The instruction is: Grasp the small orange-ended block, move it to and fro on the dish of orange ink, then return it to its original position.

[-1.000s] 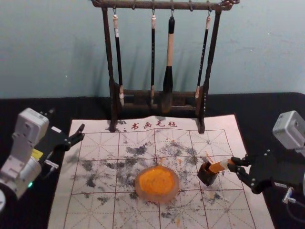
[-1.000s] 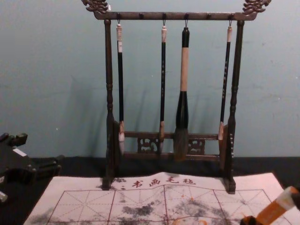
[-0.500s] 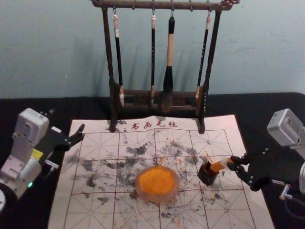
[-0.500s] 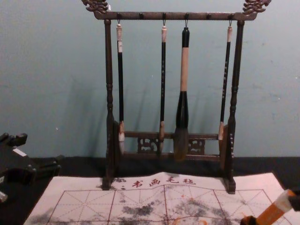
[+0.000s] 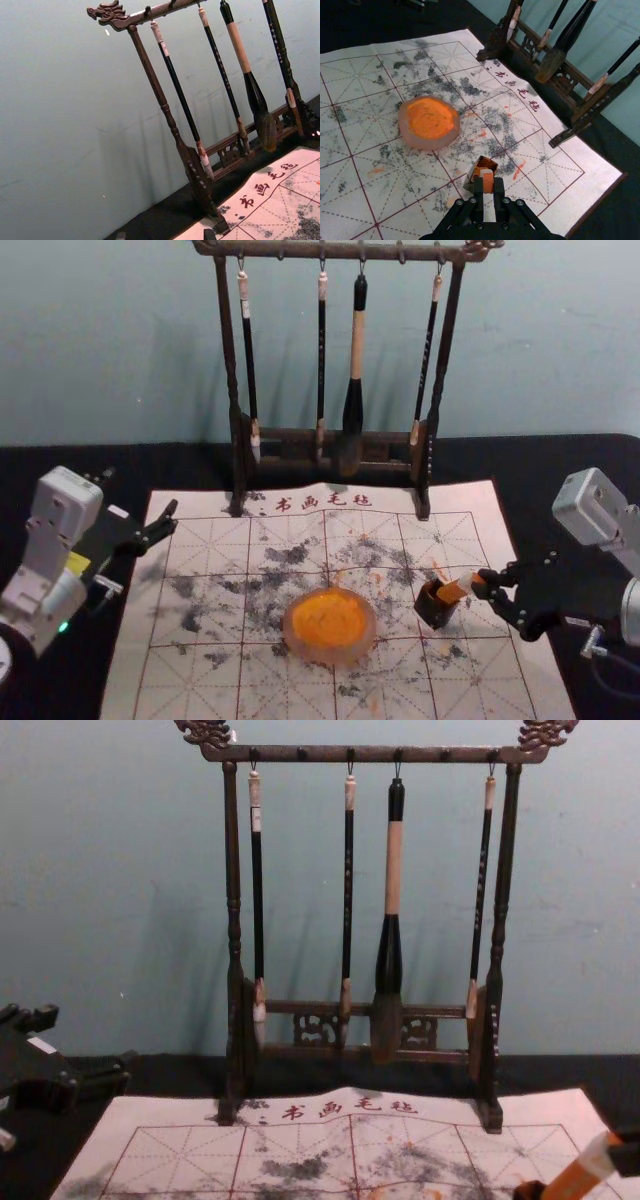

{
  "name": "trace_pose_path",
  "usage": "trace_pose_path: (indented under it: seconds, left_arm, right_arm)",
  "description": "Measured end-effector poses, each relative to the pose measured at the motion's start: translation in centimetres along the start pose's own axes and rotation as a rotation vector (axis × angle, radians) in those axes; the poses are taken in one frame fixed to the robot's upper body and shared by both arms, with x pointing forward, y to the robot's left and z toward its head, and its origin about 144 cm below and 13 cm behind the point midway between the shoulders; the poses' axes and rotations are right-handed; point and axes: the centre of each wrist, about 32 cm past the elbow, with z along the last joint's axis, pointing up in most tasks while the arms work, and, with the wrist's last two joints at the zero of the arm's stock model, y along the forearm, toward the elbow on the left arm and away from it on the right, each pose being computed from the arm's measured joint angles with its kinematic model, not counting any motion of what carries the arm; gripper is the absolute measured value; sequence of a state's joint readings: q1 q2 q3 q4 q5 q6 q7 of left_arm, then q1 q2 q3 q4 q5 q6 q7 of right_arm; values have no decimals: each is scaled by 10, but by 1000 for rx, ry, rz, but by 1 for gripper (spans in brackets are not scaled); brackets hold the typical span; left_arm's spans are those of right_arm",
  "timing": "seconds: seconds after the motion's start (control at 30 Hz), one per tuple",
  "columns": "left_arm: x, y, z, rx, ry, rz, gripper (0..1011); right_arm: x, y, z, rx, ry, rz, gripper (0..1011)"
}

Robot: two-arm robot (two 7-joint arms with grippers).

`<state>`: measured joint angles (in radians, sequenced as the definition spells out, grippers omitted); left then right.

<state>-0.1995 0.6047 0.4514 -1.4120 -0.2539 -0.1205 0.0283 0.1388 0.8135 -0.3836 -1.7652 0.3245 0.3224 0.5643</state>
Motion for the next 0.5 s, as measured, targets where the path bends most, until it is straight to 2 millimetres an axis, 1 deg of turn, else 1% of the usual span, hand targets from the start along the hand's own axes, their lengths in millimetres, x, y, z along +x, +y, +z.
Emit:
trace_pose_path:
  seconds: [0.5]
  left_arm:
    - [0,0,0,0,0,0,1001]
  right_arm:
    - [6,7,3,-26,-5,13,96]
